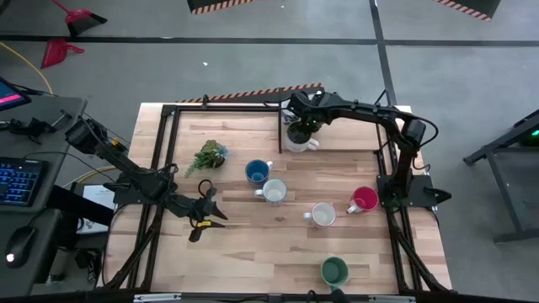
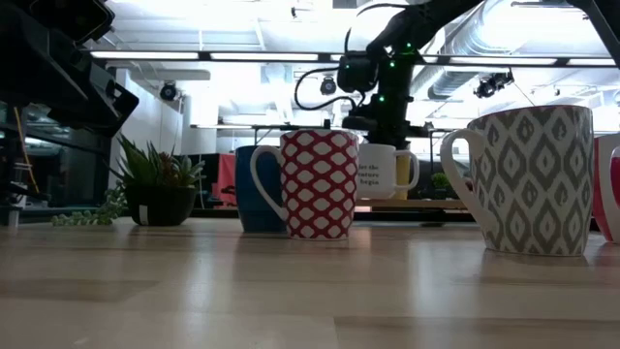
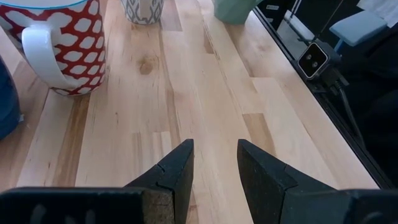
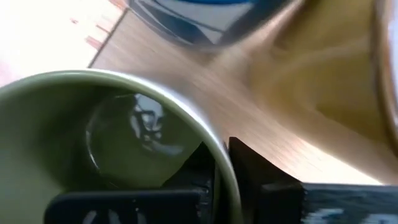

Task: Place coffee mugs
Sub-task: Put the white green mug on the shelf

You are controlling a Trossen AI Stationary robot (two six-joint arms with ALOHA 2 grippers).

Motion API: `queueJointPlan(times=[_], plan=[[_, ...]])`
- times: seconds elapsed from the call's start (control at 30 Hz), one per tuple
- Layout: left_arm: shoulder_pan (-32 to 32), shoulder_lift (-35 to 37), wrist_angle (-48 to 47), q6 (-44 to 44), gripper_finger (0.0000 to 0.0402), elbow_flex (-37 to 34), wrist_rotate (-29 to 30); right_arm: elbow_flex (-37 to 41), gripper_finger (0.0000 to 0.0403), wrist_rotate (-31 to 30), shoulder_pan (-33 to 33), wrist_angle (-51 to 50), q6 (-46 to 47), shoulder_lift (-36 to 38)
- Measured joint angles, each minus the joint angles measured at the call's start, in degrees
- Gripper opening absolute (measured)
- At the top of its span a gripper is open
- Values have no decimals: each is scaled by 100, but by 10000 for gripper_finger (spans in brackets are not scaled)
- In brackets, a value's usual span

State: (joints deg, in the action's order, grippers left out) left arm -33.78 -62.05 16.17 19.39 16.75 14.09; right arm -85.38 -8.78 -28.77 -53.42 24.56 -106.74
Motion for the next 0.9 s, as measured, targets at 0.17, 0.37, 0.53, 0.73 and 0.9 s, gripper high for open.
queueJointPlan(times=[0.17,0.37,0.53,0.73,0.9], plan=[[0,1,-3,2,113,0,0,0,37,-19,-2,131,-43,0],[0,1,-6,62,113,0,0,0,64,6,0,263,-109,0],[0,1,-11,148,113,0,-2,0,78,26,0,225,-160,0],[0,0,-20,150,113,0,-2,-4,81,29,-2,162,-267,81],[0,0,-104,154,113,0,0,-7,81,-109,7,64,-299,342]])
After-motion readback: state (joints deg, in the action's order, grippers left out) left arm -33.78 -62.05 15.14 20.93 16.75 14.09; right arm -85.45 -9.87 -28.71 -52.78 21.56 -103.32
